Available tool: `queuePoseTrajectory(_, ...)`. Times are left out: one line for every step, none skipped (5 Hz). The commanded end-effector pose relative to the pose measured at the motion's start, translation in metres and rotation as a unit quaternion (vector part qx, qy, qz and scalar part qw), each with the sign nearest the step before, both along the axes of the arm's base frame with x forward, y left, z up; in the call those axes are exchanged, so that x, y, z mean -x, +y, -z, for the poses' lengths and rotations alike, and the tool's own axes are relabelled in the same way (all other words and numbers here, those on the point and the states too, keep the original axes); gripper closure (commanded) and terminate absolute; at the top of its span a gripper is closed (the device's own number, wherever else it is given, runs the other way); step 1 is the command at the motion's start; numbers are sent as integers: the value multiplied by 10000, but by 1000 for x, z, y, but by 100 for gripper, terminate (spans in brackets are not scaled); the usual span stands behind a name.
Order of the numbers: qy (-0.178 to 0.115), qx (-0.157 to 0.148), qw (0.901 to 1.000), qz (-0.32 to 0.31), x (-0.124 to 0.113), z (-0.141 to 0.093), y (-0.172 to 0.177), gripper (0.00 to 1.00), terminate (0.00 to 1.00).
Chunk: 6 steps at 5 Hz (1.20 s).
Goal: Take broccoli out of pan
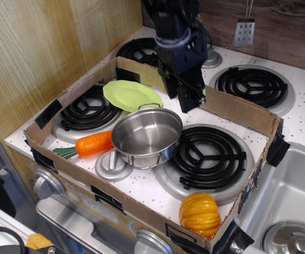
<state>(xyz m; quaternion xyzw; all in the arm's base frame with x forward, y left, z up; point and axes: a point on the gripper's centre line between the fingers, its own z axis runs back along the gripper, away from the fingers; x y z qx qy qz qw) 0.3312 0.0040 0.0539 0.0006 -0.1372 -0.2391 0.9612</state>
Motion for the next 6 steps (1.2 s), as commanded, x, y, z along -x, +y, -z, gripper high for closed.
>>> queuePoseTrajectory(-579, 76, 9982, 132, -9, 15, 4, 100, 0)
queuePoseTrajectory(-649, 116, 9976, 210, -7, 23, 7, 0, 0)
queuePoseTrajectory(-593, 62, 9979, 259, -10, 14, 9, 0, 0)
queuePoseTrajectory(-512, -100, 9984, 222, -13, -2, 9, 0, 0)
queuePoseTrajectory(-579, -54, 9983, -3, -17, -25, 3, 0, 0)
queuePoseTrajectory(-690, 64, 9976, -60, -22, -47, 1, 0, 0)
